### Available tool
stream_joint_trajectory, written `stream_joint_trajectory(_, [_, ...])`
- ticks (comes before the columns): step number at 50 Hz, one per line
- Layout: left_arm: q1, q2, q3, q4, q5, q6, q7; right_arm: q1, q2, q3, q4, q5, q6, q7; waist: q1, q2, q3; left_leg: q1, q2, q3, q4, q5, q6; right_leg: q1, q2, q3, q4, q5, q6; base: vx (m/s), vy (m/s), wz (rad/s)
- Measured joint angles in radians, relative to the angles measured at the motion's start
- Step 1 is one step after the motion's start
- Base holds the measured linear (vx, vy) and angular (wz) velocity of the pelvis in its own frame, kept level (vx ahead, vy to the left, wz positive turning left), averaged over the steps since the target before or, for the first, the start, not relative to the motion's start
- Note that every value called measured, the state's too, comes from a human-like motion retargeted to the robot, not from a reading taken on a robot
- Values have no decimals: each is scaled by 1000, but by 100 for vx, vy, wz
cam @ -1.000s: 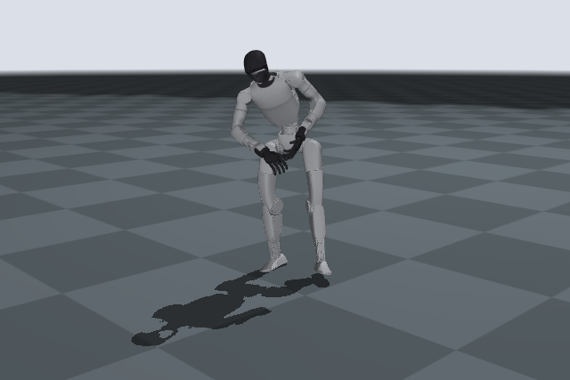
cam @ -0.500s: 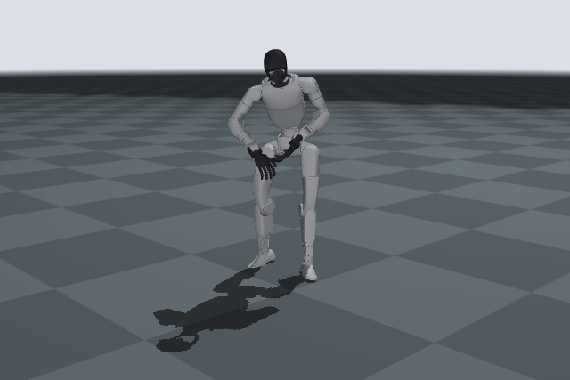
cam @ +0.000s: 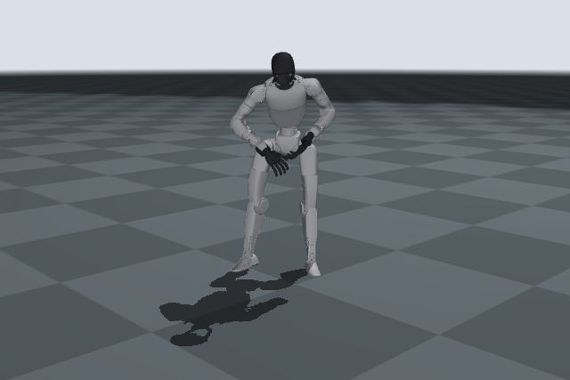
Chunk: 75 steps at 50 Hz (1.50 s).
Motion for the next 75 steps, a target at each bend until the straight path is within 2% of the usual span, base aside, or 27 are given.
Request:
stream_joint_trajectory(4, [-214, -181, -23, 225, 122, -10, 52, -219, 22, 83, 211, -70, -3, 33, 23, 21, 0, -25, 9, 1, 0, 23, -18, -52, -3, -61, -87, -25, 0, -15, -30, 7])
stream_joint_trajectory(8, [-547, -424, -28, 728, 379, -37, 196, -515, 101, 260, 704, -200, -24, 36, 20, 30, 0, -39, -1, 5, 0, 40, -19, -77, -34, -172, -99, -63, 0, -11, -18, 10])
stream_joint_trajectory(12, [-716, -466, -62, 1009, 505, -16, 262, -624, 222, 291, 1050, -146, 51, 58, -1, 30, -2, -39, -5, 19, 0, 46, -19, -71, -60, -280, -99, -50, 0, 1, -20, -7])
stream_joint_trajectory(17, [-439, -207, -9, 543, 450, -24, 147, -445, 225, 10, 701, -134, 73, -43, -39, 29, -5, -14, 7, 48, 0, 48, -19, -67, -69, -326, -99, 28, 0, 12, -29, -25])
stream_joint_trajectory(18, [-358, -143, 10, 422, 416, -34, 128, -393, 219, -3, 606, -189, 71, -80, -47, 29, -4, -4, 12, 52, 0, 47, -19, -64, -66, -325, -99, 43, 0, 22, -32, -28])
stream_joint_trajectory(20, [-200, -53, 48, 223, 323, -17, 77, -277, 197, -22, 353, 40, 80, -16, -63, 39, -5, 15, 23, 61, 0, 45, -19, -55, -59, -315, -99, 64, 0, 26, -29, -26])
stream_joint_trajectory(23, [2, 31, 114, 35, 236, -24, 23, -183, 115, 23, 156, -136, 41, -39, -91, 64, -6, 49, 43, 83, 0, 42, -18, -36, -40, -294, -98, 68, 0, 27, -25, -32])
stream_joint_trajectory(25, [95, 58, 154, -44, 176, -77, 86, -162, 90, -5, 131, -404, 227, -544, -117, 76, -6, 72, 56, 106, 0, 44, -19, -32, -32, -275, -78, 50, 0, 22, -20, -43])
stream_joint_trajectory(26, [114, 48, 159, -57, 159, -75, 85, -156, 83, -14, 131, -402, 220, -555, -132, 80, -7, 84, 64, 120, 0, 45, -19, -29, -27, -265, -67, 39, 0, 23, -20, -50])
stream_joint_trajectory(27, [124, 30, 157, -64, 146, -58, 69, -144, 74, -20, 126, -342, 178, -446, -148, 86, -7, 98, 71, 133, 0, 45, -18, -25, -22, -255, -58, 27, 0, 26, -19, -51])
stream_joint_trajectory(28, [120, -7, 144, -55, 141, -10, 24, -123, 61, -20, 111, -163, 64, -99, -167, 95, -8, 114, 77, 146, 0, 45, -12, -16, -18, -245, -50, 17, 0, 26, -18, -49])
stream_joint_trajectory(30, [57, -88, 99, -6, 115, 38, 21, -91, 120, -105, 148, 388, 114, 149, -200, 99, -11, 140, 85, 172, 0, 47, -3, -7, -13, -225, -34, -3, 0, 22, -17, -49])
stream_joint_trajectory(31, [-2, -132, 70, 43, 111, 40, 40, -124, 120, -107, 215, 429, 134, 156, -214, 97, -12, 153, 88, 186, 0, 51, 0, -4, -10, -214, -29, -10, 0, 16, -18, -55])
stream_joint_trajectory(34, [-236, -280, -20, 292, 164, -10, 59, -350, 7, 84, 549, -190, -7, 71, -247, 94, -16, 184, 98, 227, 0, 70, 1, -2, 6, -186, -18, -27, 0, 11, -18, -58])
stream_joint_trajectory(38, [-571, -488, -106, 769, 117, -27, 161, -558, 88, 254, 1054, -172, 45, 104, -300, 83, -29, 208, 105, 257, 0, 94, 16, 0, 19, -155, -13, -45, 0, 12, -14, -44])
stream_joint_trajectory(41, [-690, -539, -122, 978, 181, -24, 230, -596, 116, 220, 1146, -140, 76, 117, -341, 75, -33, 228, 114, 285, 0, 113, 23, 2, 35, -128, -12, -59, 0, 15, -14, -48])
stream_joint_trajectory(48, [-291, -327, -49, 399, 111, -3, 79, -359, -59, 83, 431, -138, 15, 5, -378, 57, -12, 284, 92, 322, 13, 149, 71, 25, 47, -44, -8, -79, 0, 20, -14, -57])
stream_joint_trajectory(50, [-142, -253, -54, 213, 43, 54, 56, -141, 36, -113, 189, 615, 146, 118, -367, 48, -11, 269, 79, 269, 61, 122, 82, 30, 39, -16, -2, -86, 0, 21, -8, -59])
stream_joint_trajectory(52, [-54, -182, -65, 101, 30, 33, 45, -80, 2, -97, 92, 600, 112, 108, -344, 50, -10, 250, 63, 208, 94, 97, 76, 29, 42, 12, 1, -88, 0, 15, -8, -74])
stream_joint_trajectory(53, [-34, -151, -75, 63, 32, -9, 74, -69, -11, -87, 70, 584, 68, -44, -331, 53, -9, 238, 58, 179, 106, 85, 66, 26, 48, 25, 2, -88, 0, 11, -8, -79])
stream_joint_trajectory(55, [-30, -119, -112, 22, 32, 34, 31, -75, -49, -35, 64, 599, 88, 203, -310, 61, -9, 219, 41, 139, 115, 62, 62, 24, 54, 48, 2, -86, 0, 9, -5, -75])
stream_joint_trajectory(60, [-232, -265, -218, 155, 37, 6, 88, -235, -9, -15, 326, 747, 195, 144, -292, 66, -8, 173, 31, 159, 64, 34, 46, 14, 89, 81, 3, -80, 0, 3, 0, -57])
stream_joint_trajectory(62, [-373, -380, -221, 320, 81, -66, 80, -497, -127, 278, 558, -205, -40, 94, -289, 65, -5, 155, 29, 191, 17, 42, 36, 9, 104, 87, 1, -76, 0, -3, 5, -42])
stream_joint_trajectory(66, [-712, -598, -159, 799, 177, -71, 188, -661, 7, 397, 1043, -220, 6, 121, -301, 45, -1, 77, 41, 219, 0, 41, 11, 8, 122, 90, 0, -78, 0, 0, 10, -18])
stream_joint_trajectory(69, [-870, -657, -143, 1051, 263, -33, 244, -684, 53, 359, 1164, -112, 60, 108, -315, 36, 0, 19, 50, 232, 0, 61, -9, 9, 127, 91, -1, -83, 0, 6, 14, -7])
stream_joint_trajectory(72, [-773, -570, -185, 902, 263, -19, 201, -618, -14, 249, 945, -95, 87, 62, -328, 33, 0, -21, 51, 242, 0, 79, -19, 13, 126, 96, -1, -87, 0, 11, 16, -8])
stream_joint_trajectory(75, [-515, -390, -208, 512, 218, -29, 126, -442, -97, 125, 561, -84, 103, -1, -329, 19, -2, -35, 47, 238, 0, 78, -19, 21, 122, 106, -1, -85, 0, 14, 17, -19])
